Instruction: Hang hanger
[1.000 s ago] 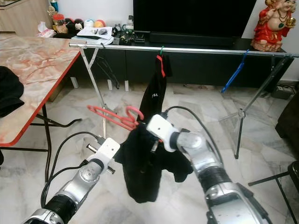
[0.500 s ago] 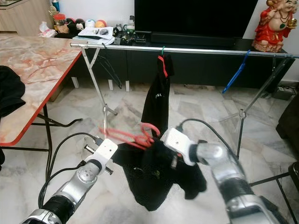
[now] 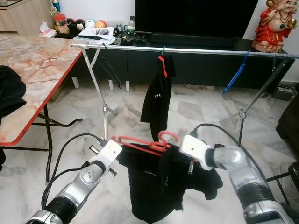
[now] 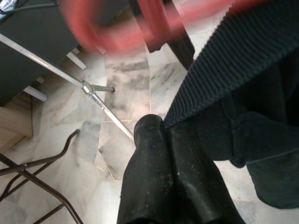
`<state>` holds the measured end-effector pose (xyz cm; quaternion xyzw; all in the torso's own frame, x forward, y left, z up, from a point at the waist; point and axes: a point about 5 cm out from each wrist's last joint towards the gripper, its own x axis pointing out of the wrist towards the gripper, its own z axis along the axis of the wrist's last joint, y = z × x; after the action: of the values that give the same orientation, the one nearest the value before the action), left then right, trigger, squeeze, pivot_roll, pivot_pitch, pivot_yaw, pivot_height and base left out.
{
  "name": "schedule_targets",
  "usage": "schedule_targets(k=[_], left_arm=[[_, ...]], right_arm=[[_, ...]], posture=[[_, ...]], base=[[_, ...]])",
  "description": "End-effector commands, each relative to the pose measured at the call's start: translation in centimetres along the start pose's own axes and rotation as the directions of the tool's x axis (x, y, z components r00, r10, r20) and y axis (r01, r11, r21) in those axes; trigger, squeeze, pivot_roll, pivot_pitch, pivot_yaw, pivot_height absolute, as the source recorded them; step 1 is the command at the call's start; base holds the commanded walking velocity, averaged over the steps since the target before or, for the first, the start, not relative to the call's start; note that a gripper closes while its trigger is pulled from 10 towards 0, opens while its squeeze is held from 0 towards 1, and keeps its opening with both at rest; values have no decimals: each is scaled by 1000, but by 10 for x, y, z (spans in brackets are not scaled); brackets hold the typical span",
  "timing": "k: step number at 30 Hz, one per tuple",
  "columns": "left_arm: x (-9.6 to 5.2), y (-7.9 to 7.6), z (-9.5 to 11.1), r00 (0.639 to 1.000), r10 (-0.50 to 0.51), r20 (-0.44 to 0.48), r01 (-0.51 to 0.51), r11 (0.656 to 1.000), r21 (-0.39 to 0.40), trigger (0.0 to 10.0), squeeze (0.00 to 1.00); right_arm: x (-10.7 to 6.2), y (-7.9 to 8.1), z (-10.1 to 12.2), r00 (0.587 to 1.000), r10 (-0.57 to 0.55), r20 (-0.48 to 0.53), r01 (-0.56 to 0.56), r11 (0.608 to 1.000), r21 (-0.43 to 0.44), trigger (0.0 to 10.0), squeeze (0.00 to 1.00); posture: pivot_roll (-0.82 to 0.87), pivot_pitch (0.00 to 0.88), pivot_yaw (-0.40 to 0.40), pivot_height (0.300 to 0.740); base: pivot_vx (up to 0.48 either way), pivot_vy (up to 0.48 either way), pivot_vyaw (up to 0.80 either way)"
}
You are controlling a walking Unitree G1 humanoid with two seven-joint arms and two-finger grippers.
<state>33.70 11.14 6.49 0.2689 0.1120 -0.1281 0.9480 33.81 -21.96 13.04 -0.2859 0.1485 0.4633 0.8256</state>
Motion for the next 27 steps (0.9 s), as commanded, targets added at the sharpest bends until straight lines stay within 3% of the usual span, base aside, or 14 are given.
schedule_targets(k=[1, 5, 8, 9, 13, 19, 27], left_arm=[[-6, 11, -24, 995, 34, -97, -35, 999, -5, 0, 0], [-6, 10, -24, 995, 31, -97, -31, 1000, -4, 0, 0], [-6, 10, -25, 995, 28, -97, -28, 1000, -2, 0, 0], [-7, 11, -25, 995, 28, -98, -28, 1000, 0, 0, 0], [-7, 11, -26, 995, 27, -100, -27, 1000, 2, 0, 0], [-7, 10, -26, 995, 22, -100, -22, 1000, 4, 0, 0], [-7, 10, -25, 995, 19, -99, -18, 1000, 7, 0, 0]], right_arm=[[-35, -20, -1, 992, -119, 48, 117, 992, 50, 10000, 0], [-47, -16, -11, 997, -73, -14, 74, 997, 14, 10000, 0], [-60, -14, -22, 994, -32, -107, 32, 999, -2, 10000, 0], [-67, -13, -30, 984, -13, -179, 9, 1000, -20, 10000, 0], [-76, -11, -37, 972, 13, -234, -18, 1000, -20, 10000, 0], [-77, -4, -34, 974, 80, -210, -85, 996, -13, 10000, 0], [-68, 7, -40, 940, 174, -293, -194, 980, -38, 10000, 0]], posture=[[-34, 85, -21, 740], [-35, 92, -17, 740], [-40, 97, -14, 740], [-41, 97, -14, 740], [-44, 102, -12, 740], [-45, 105, -8, 740], [-44, 106, -5, 740]], base=[[0, 0, 0], [0, 0, 0], [0, 0, 0], [0, 0, 0], [0, 0, 0], [0, 0, 0], [0, 0, 0]])
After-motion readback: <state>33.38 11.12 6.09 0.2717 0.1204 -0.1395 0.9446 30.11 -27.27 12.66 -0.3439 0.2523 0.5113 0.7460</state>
